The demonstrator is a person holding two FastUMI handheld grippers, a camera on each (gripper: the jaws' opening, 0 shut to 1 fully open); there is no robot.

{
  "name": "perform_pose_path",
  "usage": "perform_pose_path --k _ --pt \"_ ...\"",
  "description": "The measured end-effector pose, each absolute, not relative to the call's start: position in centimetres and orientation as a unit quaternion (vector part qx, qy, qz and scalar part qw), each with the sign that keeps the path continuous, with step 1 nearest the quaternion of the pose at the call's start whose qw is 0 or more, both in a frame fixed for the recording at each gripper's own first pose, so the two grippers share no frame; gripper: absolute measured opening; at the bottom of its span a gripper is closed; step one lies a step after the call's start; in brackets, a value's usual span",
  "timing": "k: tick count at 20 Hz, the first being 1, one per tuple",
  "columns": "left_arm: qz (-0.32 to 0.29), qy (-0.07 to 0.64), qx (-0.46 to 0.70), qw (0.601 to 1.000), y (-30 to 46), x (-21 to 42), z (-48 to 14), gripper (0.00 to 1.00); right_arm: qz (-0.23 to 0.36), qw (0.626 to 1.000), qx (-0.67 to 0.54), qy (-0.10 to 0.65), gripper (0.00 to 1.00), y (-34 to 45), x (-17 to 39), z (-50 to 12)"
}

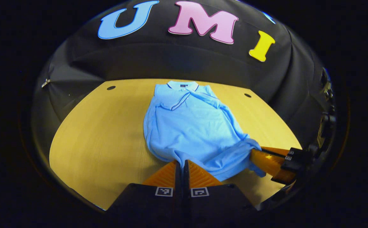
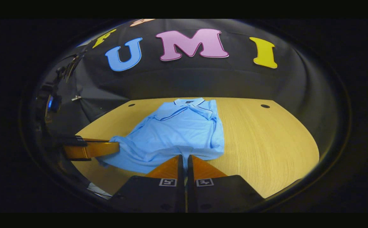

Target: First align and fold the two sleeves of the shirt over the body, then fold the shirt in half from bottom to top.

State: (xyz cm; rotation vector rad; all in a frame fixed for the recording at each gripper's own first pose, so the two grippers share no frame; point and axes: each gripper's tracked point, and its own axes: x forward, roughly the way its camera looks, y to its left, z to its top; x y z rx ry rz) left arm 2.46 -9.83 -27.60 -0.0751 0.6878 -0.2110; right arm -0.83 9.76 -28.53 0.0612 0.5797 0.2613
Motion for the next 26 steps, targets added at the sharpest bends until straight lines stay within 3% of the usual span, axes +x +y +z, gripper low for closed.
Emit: perform_pose_path --k 1,2,4,6,8,9,11,12,13,15,16,26 --pt "-0.100 0.335 -0.044 0.936 -9.7 3.6 -27.0 0.06 0.128 0.950 0.037 0.281 0.07 9.8 0.4 -28.0" --pt "-0.094 0.334 -0.052 0.936 -9.6 4.8 -26.6 0.06 0.128 0.951 0.043 0.278 0.02 9.7 1.7 -27.7" --pt "-0.085 0.330 -0.060 0.938 -9.2 7.3 -26.1 0.06 0.124 0.955 0.047 0.264 0.07 9.5 4.8 -26.8" --pt "-0.082 0.322 -0.068 0.941 -9.2 10.4 -25.3 0.06 0.123 0.960 0.047 0.247 0.02 9.5 7.8 -26.0" --pt "-0.084 0.311 -0.073 0.944 -9.3 13.5 -24.4 0.06 0.125 0.964 0.050 0.230 0.13 9.8 11.0 -25.3" --pt "-0.080 0.306 -0.074 0.946 -9.1 15.6 -23.7 0.06 0.127 0.964 0.052 0.226 0.13 10.0 12.7 -25.2" --pt "-0.078 0.290 -0.088 0.950 -9.1 19.3 -22.5 0.06 0.131 0.966 0.060 0.216 0.02 10.3 16.2 -24.6" --pt "-0.075 0.281 -0.094 0.952 -8.9 21.4 -22.0 0.06 0.131 0.967 0.062 0.209 0.12 10.4 18.1 -24.3" --pt "-0.074 0.275 -0.097 0.954 -8.7 23.1 -21.7 0.06 0.130 0.970 0.062 0.198 0.12 10.4 20.0 -23.9" --pt "-0.075 0.267 -0.091 0.957 -8.5 26.4 -21.4 0.06 0.132 0.971 0.053 0.191 0.02 10.6 23.6 -23.9" --pt "-0.076 0.260 -0.084 0.959 -8.4 27.9 -21.1 0.06 0.133 0.971 0.050 0.193 0.07 10.9 25.3 -24.5" --pt "-0.094 0.234 -0.052 0.966 -8.2 43.0 -24.4 0.06 0.123 0.976 0.028 0.180 0.07 12.2 39.9 -26.5"
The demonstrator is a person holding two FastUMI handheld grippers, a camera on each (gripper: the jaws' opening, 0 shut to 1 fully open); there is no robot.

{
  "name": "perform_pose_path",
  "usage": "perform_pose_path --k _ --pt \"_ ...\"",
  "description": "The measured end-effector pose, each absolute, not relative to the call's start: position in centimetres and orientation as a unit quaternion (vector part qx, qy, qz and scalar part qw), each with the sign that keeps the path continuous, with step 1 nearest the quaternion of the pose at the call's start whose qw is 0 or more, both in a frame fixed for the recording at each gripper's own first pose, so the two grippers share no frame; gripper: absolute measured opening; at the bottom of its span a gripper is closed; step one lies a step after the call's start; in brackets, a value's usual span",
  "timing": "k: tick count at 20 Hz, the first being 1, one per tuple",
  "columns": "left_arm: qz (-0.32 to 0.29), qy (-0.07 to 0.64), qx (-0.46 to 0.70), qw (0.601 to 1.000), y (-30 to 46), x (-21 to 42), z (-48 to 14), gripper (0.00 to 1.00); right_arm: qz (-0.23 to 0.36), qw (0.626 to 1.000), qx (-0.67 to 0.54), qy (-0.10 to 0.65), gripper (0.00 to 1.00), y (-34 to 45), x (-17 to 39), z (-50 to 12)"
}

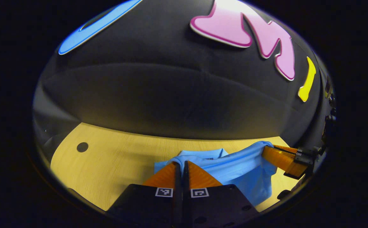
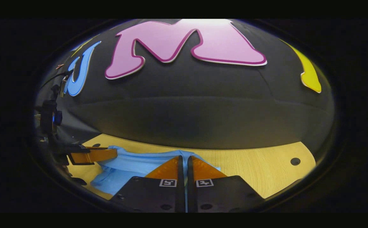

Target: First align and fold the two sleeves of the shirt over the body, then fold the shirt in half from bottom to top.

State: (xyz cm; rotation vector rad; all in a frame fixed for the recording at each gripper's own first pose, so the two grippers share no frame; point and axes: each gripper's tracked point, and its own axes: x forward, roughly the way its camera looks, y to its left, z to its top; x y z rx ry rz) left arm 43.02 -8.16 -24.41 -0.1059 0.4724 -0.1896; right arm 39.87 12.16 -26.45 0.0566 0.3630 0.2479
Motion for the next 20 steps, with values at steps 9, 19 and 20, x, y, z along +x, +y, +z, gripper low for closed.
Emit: perform_pose_path --k 9,19,20 --pt "-0.084 0.249 -0.035 0.964 -7.0 47.4 -29.3 0.18 0.053 0.973 -0.002 0.224 0.20 9.3 42.0 -32.8" --pt "-0.065 0.142 0.013 0.988 -2.7 36.0 -21.3 0.97 -0.017 0.982 0.018 0.187 0.99 4.0 31.2 -26.3" --pt "-0.069 0.135 0.017 0.988 -2.7 34.0 -20.3 0.97 -0.020 0.983 0.013 0.180 0.99 4.0 29.3 -25.0"
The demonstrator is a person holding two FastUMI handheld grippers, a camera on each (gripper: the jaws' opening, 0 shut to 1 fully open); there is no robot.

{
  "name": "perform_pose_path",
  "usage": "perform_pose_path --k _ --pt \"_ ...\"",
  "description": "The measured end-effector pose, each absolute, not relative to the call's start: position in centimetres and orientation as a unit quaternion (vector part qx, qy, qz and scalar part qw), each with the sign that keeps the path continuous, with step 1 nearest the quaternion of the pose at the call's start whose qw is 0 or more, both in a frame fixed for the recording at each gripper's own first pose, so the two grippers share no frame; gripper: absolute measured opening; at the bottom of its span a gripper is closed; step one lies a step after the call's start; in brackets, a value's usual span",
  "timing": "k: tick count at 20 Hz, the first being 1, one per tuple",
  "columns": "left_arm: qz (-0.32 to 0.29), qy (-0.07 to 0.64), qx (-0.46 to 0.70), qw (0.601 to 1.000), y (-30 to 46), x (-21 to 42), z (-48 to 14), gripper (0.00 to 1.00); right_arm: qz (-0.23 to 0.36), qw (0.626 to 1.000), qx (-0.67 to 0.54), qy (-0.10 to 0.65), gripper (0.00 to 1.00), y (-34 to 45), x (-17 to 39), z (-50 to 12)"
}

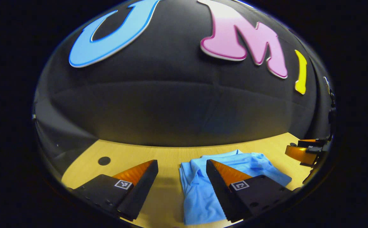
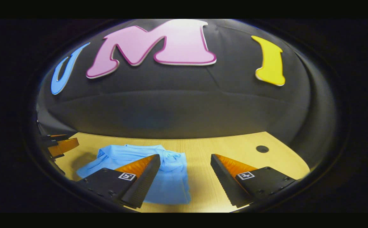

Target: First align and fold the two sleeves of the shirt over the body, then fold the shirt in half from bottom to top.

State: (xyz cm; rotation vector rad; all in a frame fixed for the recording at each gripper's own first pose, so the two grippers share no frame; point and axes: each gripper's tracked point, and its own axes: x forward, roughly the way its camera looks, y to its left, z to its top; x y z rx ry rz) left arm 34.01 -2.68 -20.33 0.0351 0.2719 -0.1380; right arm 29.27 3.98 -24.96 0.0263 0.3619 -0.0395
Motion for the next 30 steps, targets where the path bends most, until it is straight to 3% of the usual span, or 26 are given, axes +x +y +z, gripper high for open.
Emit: perform_pose_path --k 6,13,14,16,25,30 --pt "-0.109 0.106 -0.025 0.988 -3.3 22.1 -12.5 0.97 -0.017 0.990 -0.006 0.138 0.99 4.4 19.8 -15.1" --pt "-0.108 0.040 -0.062 0.991 -1.2 8.1 -1.5 0.97 -0.017 0.996 -0.001 0.092 1.00 4.1 7.6 -4.1" --pt "-0.105 0.034 -0.064 0.992 -1.0 6.4 -0.5 0.97 -0.017 0.996 -0.007 0.084 0.94 3.9 5.9 -2.8" --pt "-0.097 0.023 -0.072 0.992 -0.2 2.1 1.6 0.97 -0.017 0.998 -0.009 0.064 0.99 3.5 2.9 -0.1" --pt "-0.077 0.008 -0.024 0.997 1.0 -10.4 4.0 0.97 0.000 1.000 0.022 -0.002 0.99 3.6 -8.8 7.3" --pt "-0.073 -0.006 -0.011 0.997 0.5 -15.1 2.9 0.97 0.010 1.000 0.016 -0.005 0.99 4.6 -13.4 4.5"
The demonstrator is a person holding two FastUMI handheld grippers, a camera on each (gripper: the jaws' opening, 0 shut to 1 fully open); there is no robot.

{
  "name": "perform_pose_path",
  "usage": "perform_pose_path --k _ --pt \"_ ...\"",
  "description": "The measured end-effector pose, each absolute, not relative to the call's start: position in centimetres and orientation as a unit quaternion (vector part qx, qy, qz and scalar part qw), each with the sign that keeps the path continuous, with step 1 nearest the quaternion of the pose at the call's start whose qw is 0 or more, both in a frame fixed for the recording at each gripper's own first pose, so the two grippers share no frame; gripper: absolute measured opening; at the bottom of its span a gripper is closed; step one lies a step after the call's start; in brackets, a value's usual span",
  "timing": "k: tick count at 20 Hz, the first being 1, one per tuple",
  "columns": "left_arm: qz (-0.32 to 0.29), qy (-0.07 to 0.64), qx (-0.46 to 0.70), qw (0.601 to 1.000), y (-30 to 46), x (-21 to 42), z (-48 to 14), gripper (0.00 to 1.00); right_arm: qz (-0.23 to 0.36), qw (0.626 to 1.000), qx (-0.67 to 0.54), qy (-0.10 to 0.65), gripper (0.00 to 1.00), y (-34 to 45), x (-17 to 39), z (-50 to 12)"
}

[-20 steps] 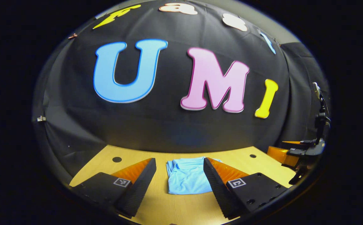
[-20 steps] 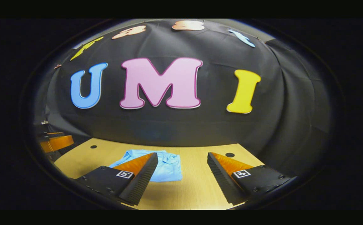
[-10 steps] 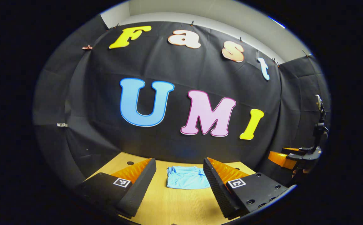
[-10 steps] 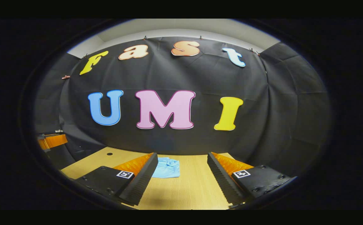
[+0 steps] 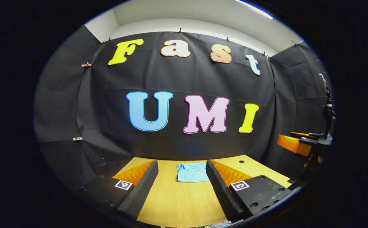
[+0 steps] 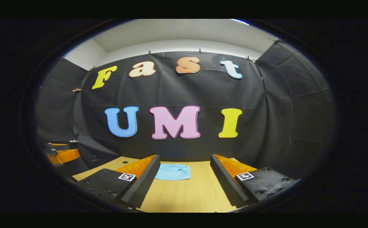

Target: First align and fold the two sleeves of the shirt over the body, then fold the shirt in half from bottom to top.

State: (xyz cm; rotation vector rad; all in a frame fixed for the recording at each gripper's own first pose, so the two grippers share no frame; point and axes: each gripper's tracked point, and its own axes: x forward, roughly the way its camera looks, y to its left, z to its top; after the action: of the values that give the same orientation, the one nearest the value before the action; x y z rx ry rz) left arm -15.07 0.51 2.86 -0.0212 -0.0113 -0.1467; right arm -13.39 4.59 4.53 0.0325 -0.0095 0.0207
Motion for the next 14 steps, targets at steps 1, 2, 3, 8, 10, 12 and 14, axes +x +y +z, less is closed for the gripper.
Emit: perform_pose_path --k 1,2,3,8,10,12,14 --pt "-0.080 -0.006 -0.012 0.997 0.0 -15.5 2.6 0.96 0.010 1.000 0.014 -0.003 0.99 4.8 -13.9 4.0" --pt "-0.086 -0.004 -0.010 0.996 -0.4 -15.9 2.3 0.96 0.009 1.000 0.016 -0.002 0.99 5.0 -14.4 3.7" --pt "-0.089 -0.002 -0.006 0.996 -0.5 -16.0 2.1 0.97 0.007 1.000 0.024 0.000 0.99 5.2 -14.7 3.3" --pt "-0.100 -0.010 -0.006 0.995 -0.7 -15.9 2.7 0.97 0.006 0.999 0.036 0.021 0.99 6.4 -15.1 1.6" --pt "-0.099 -0.012 -0.007 0.995 -0.4 -15.7 2.8 0.97 0.001 0.999 0.036 0.014 0.99 6.2 -14.9 2.0" --pt "-0.097 -0.011 -0.009 0.995 0.0 -15.6 2.6 0.96 -0.002 0.999 0.039 0.009 0.99 6.2 -14.8 2.1" --pt "-0.093 -0.007 -0.014 0.996 0.4 -15.4 2.4 0.97 -0.002 0.999 0.036 0.008 0.99 6.2 -14.6 2.1"
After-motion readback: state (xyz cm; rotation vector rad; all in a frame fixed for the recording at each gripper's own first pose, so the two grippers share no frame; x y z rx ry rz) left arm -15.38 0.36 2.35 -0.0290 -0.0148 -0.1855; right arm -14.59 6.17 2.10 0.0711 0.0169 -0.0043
